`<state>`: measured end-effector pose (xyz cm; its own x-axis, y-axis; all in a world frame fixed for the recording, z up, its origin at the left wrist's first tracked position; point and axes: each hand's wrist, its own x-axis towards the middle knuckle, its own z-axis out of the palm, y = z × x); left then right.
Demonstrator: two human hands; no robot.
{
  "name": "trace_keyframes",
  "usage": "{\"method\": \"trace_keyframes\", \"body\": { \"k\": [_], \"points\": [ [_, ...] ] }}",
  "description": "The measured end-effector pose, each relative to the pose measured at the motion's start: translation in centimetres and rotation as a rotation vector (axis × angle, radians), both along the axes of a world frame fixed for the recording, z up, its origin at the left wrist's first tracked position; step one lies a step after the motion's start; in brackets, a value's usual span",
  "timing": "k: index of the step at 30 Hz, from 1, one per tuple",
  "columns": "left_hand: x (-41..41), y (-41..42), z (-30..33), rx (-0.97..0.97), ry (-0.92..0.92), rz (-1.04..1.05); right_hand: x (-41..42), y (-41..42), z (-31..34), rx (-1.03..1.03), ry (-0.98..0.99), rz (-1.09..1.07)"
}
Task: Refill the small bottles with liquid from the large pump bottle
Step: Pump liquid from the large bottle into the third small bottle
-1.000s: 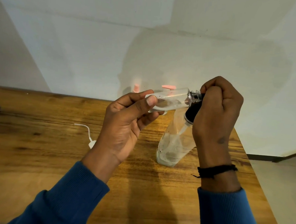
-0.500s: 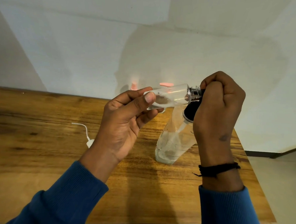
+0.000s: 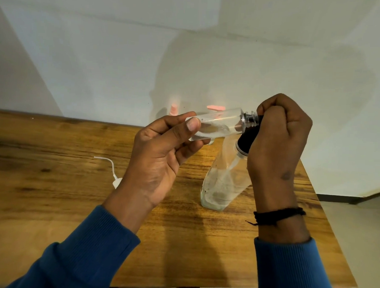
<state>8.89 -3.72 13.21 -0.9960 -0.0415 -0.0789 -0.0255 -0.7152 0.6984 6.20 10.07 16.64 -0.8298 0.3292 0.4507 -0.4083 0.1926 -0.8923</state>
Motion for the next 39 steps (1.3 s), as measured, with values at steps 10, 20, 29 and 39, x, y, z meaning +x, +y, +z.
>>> {"method": "trace_keyframes", "body": {
  "k": [10, 20, 29, 39],
  "points": [
    [0.04, 0.14, 0.16, -0.002, -0.002, -0.002, -0.05, 0.05, 0.01, 0.006, 0.016, -0.019],
    [0.01, 0.13, 0.11, 0.002, -0.006, -0.004, 0.07, -0.01, 0.15, 0.021, 0.009, -0.025],
    [0.01, 0.14, 0.21, 0.015, -0.004, -0.008, 0.02, 0.16, 0.29, 0.076, 0.02, -0.04],
    [0.05, 0.08, 0.21, 0.02, -0.007, -0.008, 0.09, 0.18, 0.4, 0.088, 0.013, -0.05]
  ]
}}
